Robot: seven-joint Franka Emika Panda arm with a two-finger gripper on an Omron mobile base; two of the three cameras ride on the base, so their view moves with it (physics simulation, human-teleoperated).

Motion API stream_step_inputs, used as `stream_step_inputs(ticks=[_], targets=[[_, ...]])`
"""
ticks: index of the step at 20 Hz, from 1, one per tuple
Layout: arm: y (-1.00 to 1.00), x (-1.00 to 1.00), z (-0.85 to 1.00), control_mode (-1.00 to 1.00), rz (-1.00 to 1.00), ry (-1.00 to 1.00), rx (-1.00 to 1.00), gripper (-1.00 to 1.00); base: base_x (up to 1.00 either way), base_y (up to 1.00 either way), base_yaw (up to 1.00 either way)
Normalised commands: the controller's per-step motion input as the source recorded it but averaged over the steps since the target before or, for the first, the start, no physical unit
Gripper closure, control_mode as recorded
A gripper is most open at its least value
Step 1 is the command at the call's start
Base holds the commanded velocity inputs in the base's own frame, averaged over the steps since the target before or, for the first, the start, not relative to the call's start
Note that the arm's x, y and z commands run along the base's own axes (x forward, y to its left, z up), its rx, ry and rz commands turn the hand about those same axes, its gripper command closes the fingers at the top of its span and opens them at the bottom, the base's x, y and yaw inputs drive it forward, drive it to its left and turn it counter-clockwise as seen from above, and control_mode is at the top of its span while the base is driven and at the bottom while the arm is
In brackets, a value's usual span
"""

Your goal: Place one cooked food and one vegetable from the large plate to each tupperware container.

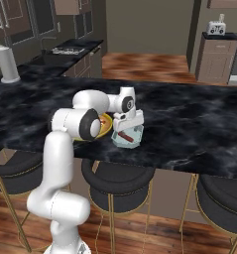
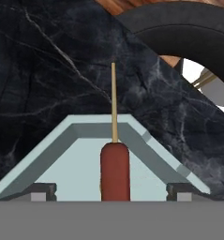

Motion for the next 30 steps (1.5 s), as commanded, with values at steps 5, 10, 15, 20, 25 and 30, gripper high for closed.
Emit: stream_step_inputs(ticks=[5, 10, 15, 20, 25, 30], targets=[[0.11, -0.03, 0.07, -1.00, 0.00, -0.02, -0.04, -1.00, 0.00, 0.00, 0.00], [0.55, -0.01, 0.32, -1.00, 0.10, -0.02, -0.23, -1.00, 0.00, 0.00, 0.00], [0.41, 0.00, 0.68, -1.00, 0.48, 0.02, -0.02, -1.00, 0.00, 0.00, 0.00], [0.07, -0.18, 0.74, -1.00, 0.43, 0.11, 0.14, -1.00, 0.00, 0.00, 0.00], [0.57, 0.00, 0.06, -1.00, 0.89, 0.17, 0.08, -1.00, 0.00, 0.00, 0.00], [0.57, -0.06, 0.00, -1.00, 0.91, 0.02, 0.09, -1.00, 0.00, 0.00, 0.00]])
